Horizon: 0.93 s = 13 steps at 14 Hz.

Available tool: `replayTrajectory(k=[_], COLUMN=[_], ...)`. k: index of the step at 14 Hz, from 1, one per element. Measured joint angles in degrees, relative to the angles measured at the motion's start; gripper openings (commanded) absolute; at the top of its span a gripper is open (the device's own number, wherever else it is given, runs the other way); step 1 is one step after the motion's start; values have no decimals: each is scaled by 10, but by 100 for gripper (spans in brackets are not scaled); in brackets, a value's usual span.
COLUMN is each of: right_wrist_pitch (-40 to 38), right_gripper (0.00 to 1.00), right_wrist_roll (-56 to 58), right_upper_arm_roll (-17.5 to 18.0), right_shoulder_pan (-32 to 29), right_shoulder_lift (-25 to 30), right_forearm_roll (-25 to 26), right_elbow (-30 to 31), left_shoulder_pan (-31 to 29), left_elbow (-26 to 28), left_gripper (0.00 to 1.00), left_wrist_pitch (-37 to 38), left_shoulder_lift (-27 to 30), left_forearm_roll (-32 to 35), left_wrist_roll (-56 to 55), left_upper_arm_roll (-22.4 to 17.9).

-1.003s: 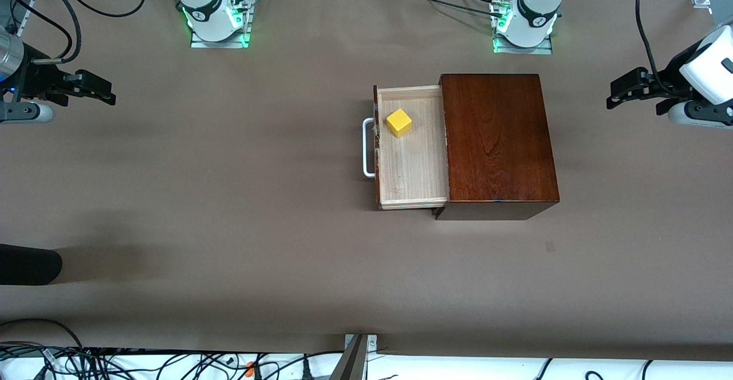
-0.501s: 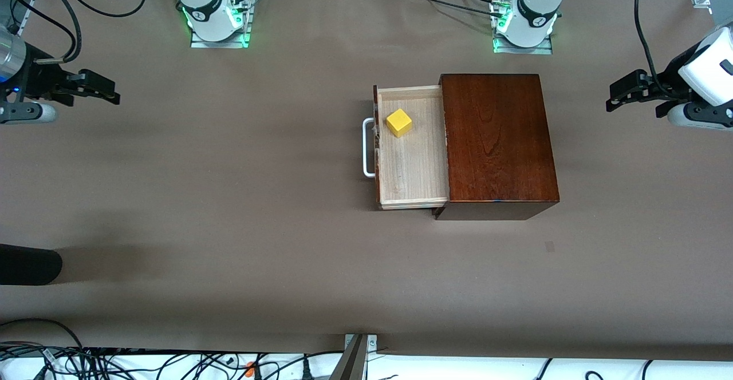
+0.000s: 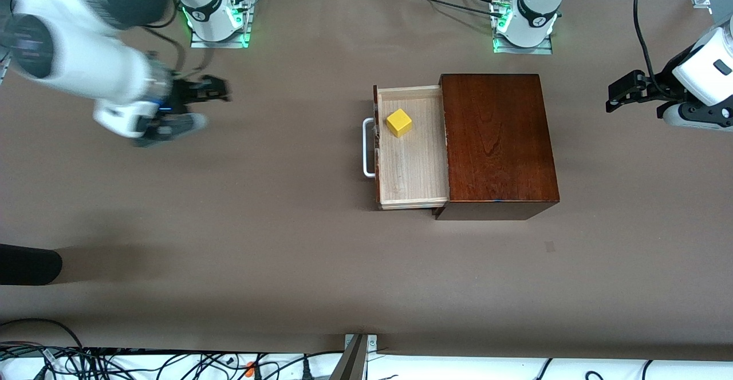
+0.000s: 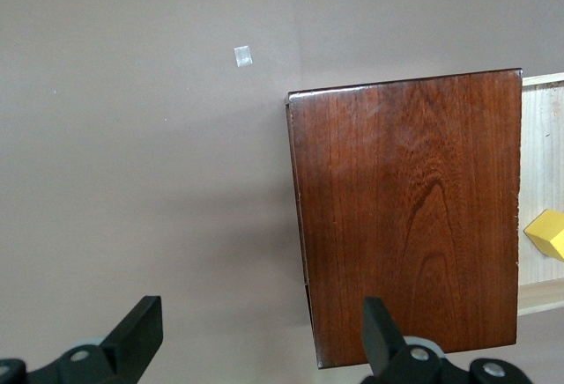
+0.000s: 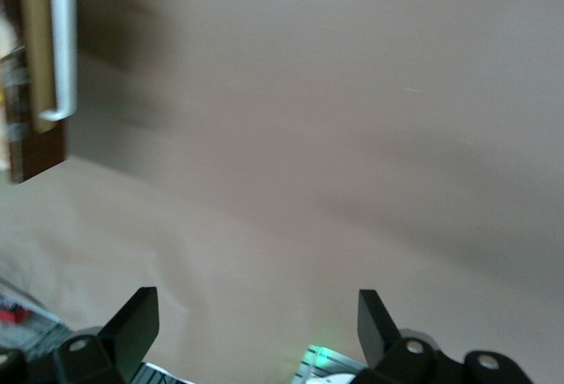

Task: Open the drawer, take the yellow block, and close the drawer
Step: 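Move the right gripper over the yellow cube in the drawer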

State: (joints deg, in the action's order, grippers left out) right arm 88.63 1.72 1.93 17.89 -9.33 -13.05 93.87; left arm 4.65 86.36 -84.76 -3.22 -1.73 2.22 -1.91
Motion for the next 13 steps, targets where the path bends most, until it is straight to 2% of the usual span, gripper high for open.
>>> replayTrajectory(k=[2, 4, 8, 13], right_wrist_pitch=[10, 38, 159, 305], right_gripper=[100, 100, 100, 100], right_wrist_roll=[-59, -169, -338, -368], right_upper_arm_roll=[1, 1, 2, 1], right_shoulder_pan=[63, 121, 222, 320], right_shoulder_lift=[-34, -60, -96, -156], right_forearm_roll=[-7, -8, -7, 78], right_elbow=[-42, -91, -114, -116], left_shoulder_pan=[0, 0, 0, 0], left_elbow=[0, 0, 0, 0], left_gripper=[100, 100, 100, 100], left_wrist_pitch=[0, 0, 0, 0], left_shoulder_lift=[0, 0, 0, 0], left_forearm_roll=[0, 5, 10, 10], left_wrist_roll=[0, 0, 0, 0], left_upper_arm_roll=[0, 0, 0, 1])
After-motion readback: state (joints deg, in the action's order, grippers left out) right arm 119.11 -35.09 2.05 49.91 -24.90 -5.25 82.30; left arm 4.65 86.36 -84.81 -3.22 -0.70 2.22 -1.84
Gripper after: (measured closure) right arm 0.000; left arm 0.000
